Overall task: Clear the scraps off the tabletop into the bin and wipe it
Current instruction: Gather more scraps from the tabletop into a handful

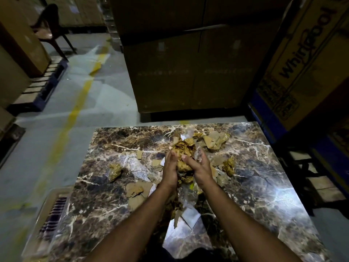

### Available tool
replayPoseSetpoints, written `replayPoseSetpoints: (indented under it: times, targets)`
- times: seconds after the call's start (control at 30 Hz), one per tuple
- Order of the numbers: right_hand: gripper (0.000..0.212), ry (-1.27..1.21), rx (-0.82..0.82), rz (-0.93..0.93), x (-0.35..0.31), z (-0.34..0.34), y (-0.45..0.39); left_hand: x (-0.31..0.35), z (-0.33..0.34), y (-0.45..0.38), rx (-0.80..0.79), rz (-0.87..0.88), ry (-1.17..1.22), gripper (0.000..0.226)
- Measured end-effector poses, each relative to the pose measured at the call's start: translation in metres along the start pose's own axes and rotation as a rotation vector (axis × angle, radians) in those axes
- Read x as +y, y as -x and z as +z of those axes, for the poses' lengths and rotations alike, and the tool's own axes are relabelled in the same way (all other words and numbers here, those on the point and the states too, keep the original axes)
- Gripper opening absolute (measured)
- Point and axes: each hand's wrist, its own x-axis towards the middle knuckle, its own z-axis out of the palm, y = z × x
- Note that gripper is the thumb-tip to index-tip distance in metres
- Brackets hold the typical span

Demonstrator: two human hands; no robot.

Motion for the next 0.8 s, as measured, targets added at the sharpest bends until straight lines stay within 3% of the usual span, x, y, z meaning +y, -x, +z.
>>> replayPoseSetpoints:
  times: [0.13,0.27,0.37,0.43,0.47,0.57,0.63,0.67,0.7,0.8]
  targets:
    - [0.086,0.1,0.004,0.013,-0.006,-0.005,-0.003,-0.066,-0.015,-0.031,-0.017,-0.036,-0.008,0.075]
    - [0.092,-0.007,-0.022,0.1,-0.021,-0.012,-0.001,-0.008,-0.001,-0.013,-0.018,0.102,0.094,0.064]
    - [0.072,-0.221,-0.194,0.116,-0.029,-0.034,0.003,-0.004,-0.007,-0.02,0.194,-0.002,0.234,0.049]
    - [0.039,-0.349,-0.248,0.145,-0.048,-0.033,0.029,-0.01,-0.02,-0.025,0.241,-0.149,0.22,0.062]
    - [0.021,-0.41,-0.241,0.158,-0.051,-0.038,0.036,-0.014,-0.026,-0.026,0.212,-0.253,0.21,0.076]
    - [0.039,-0.386,-0.085,0.146,-0.074,-0.04,0.071,-0.015,-0.031,-0.018,0.09,-0.457,0.24,0.094]
    - [0.048,-0.291,0.002,0.161,-0.078,-0.037,0.081,-0.009,-0.027,-0.01,0.026,-0.459,0.249,0.086]
    - [0.064,-0.233,0.038,0.195,-0.096,-0.027,0.105,-0.008,-0.026,-0.011,0.007,-0.454,0.279,0.078]
    - [0.062,-0.241,0.023,0.218,-0.1,-0.025,0.111,-0.008,-0.026,-0.016,-0.022,-0.407,0.304,0.072]
    - [0.03,-0.259,-0.149,0.285,-0.075,-0.038,0.061,0.004,-0.023,-0.03,-0.036,-0.278,0.378,0.075]
